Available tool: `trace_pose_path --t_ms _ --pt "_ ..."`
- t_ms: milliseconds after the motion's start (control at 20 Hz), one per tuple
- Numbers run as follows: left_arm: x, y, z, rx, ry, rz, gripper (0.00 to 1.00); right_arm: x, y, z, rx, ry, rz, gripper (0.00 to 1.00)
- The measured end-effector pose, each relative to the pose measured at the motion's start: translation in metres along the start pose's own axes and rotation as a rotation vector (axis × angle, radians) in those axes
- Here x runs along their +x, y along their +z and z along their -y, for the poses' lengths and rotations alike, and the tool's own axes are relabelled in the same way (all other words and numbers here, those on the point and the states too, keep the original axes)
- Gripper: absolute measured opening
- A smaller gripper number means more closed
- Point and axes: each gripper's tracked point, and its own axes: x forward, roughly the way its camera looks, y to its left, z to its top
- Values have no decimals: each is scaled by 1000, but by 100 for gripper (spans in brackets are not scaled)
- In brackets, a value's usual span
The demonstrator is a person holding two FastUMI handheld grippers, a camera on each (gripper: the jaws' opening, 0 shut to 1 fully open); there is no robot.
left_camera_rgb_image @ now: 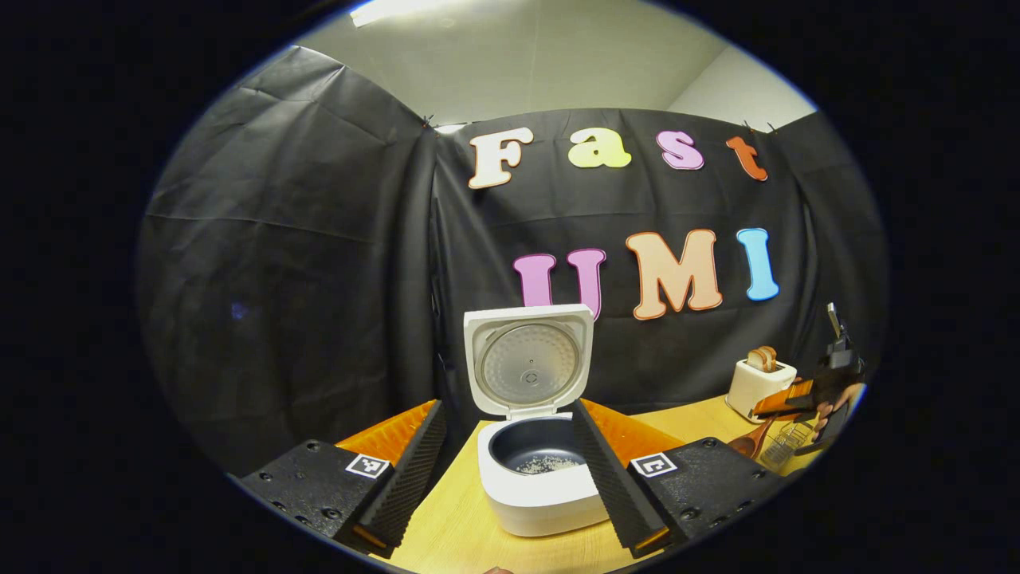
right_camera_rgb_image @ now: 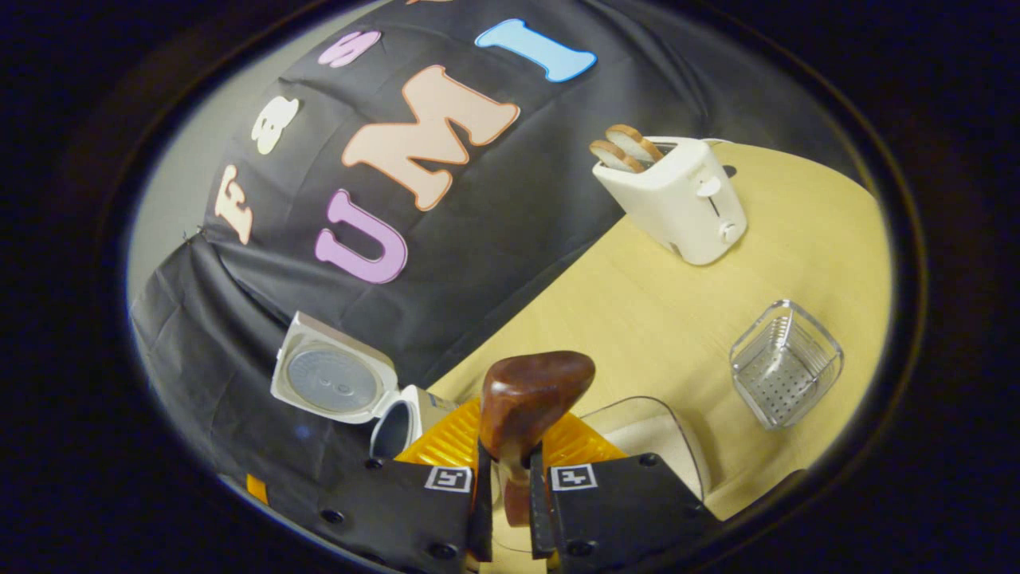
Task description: Close the left gripper, press the button to open the rice cooker; take a wooden spoon from the chopstick holder with the right hand, scoop a spoonful of rice and pour it into the rice cooker, then put the wooden spoon back into the chopstick holder.
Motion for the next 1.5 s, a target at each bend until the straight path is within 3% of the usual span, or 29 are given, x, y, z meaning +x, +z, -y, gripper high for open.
trace_pose_path --t_ms 400,800,1150,1400,1450,1500 --pt "-11 -5 -24 -14 46 0 93 10 9 -92 101 168 -17 21" --pt "-29 -12 -61 -17 116 -15 94 38 -19 -175 125 271 -63 22" --pt "-45 -28 -91 -54 172 -39 94 74 -55 -235 41 304 -87 22" --pt "-52 -40 -113 -79 214 -52 94 98 -102 -269 -92 314 -142 24" --pt "-54 -43 -117 -84 224 -57 94 103 -113 -274 -134 315 -150 19" --pt "-55 -45 -121 -92 234 -60 94 108 -120 -279 -184 311 -147 24"
